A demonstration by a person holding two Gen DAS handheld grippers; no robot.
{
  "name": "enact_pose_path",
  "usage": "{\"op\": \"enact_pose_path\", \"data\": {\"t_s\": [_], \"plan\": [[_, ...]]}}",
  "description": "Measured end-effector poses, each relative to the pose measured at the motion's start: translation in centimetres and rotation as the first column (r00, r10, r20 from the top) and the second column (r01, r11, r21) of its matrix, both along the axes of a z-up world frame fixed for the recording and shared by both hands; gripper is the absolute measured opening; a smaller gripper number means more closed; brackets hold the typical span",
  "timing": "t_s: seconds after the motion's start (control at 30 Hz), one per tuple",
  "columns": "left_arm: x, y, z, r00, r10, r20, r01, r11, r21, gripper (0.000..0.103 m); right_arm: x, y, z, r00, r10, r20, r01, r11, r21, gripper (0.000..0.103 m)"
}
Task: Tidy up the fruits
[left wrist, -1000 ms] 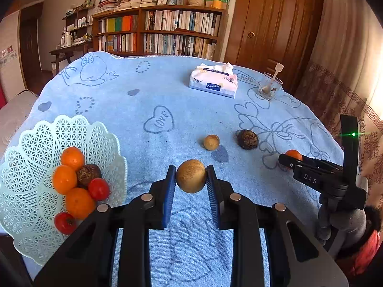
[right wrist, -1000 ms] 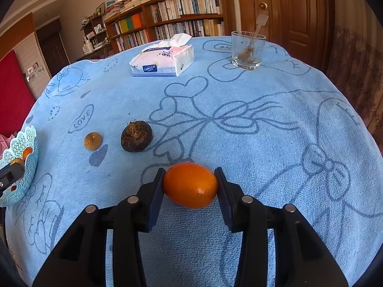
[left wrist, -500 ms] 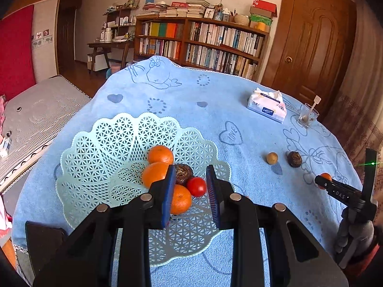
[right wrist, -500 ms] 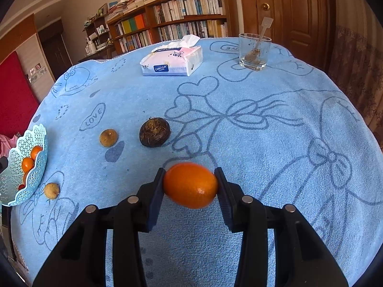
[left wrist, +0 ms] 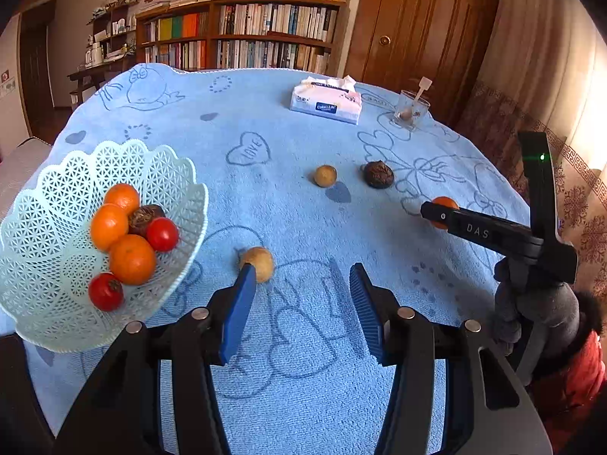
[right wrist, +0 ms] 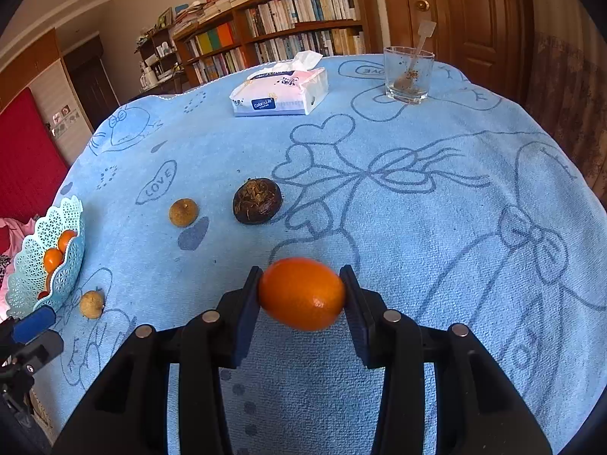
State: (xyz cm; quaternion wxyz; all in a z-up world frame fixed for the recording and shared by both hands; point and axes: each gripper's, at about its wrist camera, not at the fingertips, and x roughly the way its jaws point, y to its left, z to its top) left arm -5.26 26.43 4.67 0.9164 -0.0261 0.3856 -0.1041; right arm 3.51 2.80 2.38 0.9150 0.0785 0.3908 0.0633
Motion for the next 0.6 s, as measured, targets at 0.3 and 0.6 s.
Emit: {"op": "enact_pose_path", "data": {"t_s": [0.3,0.6], "plan": [[2.4,0.6,-2.7,0.991,0.121,-0.055,-0.121,0.993,0.012,0.053,0.0,0.0,0.0,1.000,0.007,0.004,-0.007,1.000,0.013,0.042],[5.1,0.4,-3.6,0.984,0.143,-0.102,-0.142,0.990,0.018,0.051,0.1,-0.1,-0.1,1.000,0.010,0.002,-0.010,1.000,0.022,0.042]]}}
